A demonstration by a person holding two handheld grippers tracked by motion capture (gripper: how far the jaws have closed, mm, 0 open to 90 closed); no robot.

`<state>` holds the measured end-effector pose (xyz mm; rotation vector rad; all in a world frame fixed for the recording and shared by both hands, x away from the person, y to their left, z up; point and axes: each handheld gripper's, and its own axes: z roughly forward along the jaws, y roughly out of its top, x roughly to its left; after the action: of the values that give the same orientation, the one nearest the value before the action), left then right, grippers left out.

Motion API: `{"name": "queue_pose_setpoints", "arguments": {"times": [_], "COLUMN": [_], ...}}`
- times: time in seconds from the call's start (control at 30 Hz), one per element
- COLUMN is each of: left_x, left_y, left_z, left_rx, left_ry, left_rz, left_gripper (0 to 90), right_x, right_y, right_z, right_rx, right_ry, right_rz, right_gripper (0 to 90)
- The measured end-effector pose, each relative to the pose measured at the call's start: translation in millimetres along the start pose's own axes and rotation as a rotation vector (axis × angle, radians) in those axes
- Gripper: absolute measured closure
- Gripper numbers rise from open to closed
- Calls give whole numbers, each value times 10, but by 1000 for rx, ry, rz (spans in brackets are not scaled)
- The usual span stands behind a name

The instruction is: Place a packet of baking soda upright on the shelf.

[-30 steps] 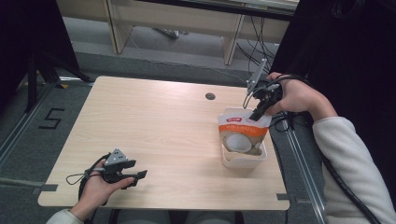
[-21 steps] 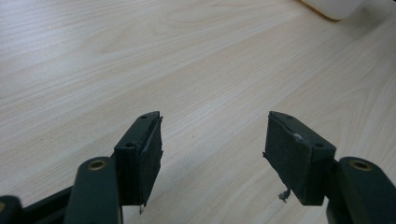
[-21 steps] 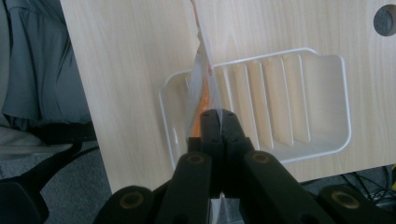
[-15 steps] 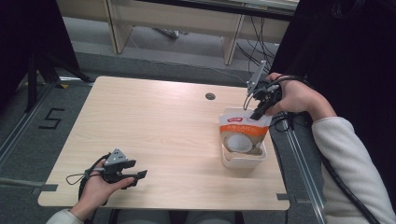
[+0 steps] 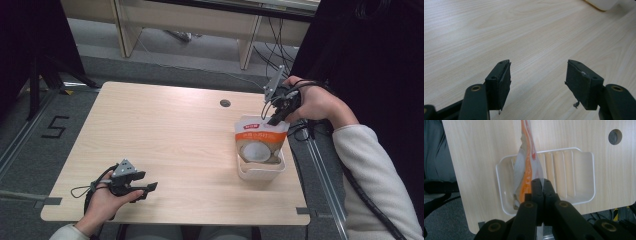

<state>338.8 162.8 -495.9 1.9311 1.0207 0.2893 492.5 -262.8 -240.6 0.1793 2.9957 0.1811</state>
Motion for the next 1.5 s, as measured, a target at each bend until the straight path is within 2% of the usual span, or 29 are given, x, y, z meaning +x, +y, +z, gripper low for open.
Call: {"name": "queue_pose_setpoints", "arguments": {"times": [0.07,0.1,0.2,0.23,0.43,0.47,0.57,0.63,0.7,0.73,0.87,0.97,1.07,1.13,1.17,1.23,1.5], "left_x": [0,-1,-1,-1,0,0,-1,0,-1,-1,-4,-1,-1,-1,0,-5,-3], "left_y": [0,0,0,1,0,0,0,0,0,0,0,0,0,0,0,0,1], "left_z": [-1,0,0,1,1,1,1,-1,0,1,4,1,1,1,2,5,1], "left_rx": [0,-1,0,-1,1,0,0,0,-1,-1,-1,0,0,0,2,-3,-1], "left_ry": [-1,-1,0,0,0,0,1,0,0,0,-1,0,0,0,0,-2,1], "left_rz": [0,-1,-1,-1,0,1,0,1,-1,-1,-2,0,1,1,2,-4,1], "left_gripper": [356,356,356,356,356,356,356,356,356,356,356,356,356,356,356,356,356], "right_x": [8,-6,-4,-9,1,-21,-16,-29,-27,-19,-23,-33,-34,-15,-27,-41,-39], "right_y": [0,-5,-8,-8,-29,-32,-54,-62,-66,-73,-88,-99,-107,-118,-123,-133,-159], "right_z": [1,11,21,22,32,50,79,86,85,82,81,89,81,72,66,63,116], "right_rx": [5,6,5,1,16,12,19,18,24,31,28,40,42,44,47,47,58], "right_ry": [0,-12,-11,-13,-22,-13,-18,-13,-15,-17,1,-5,-9,-5,-8,-16,-5], "right_rz": [11,-24,-30,-46,-23,-63,-43,-60,-53,-31,-48,-63,-60,-26,-46,-56,-36], "right_gripper": [900,900,900,900,900,900,900,900,900,900,900,900,900,900,900,900,900]}}
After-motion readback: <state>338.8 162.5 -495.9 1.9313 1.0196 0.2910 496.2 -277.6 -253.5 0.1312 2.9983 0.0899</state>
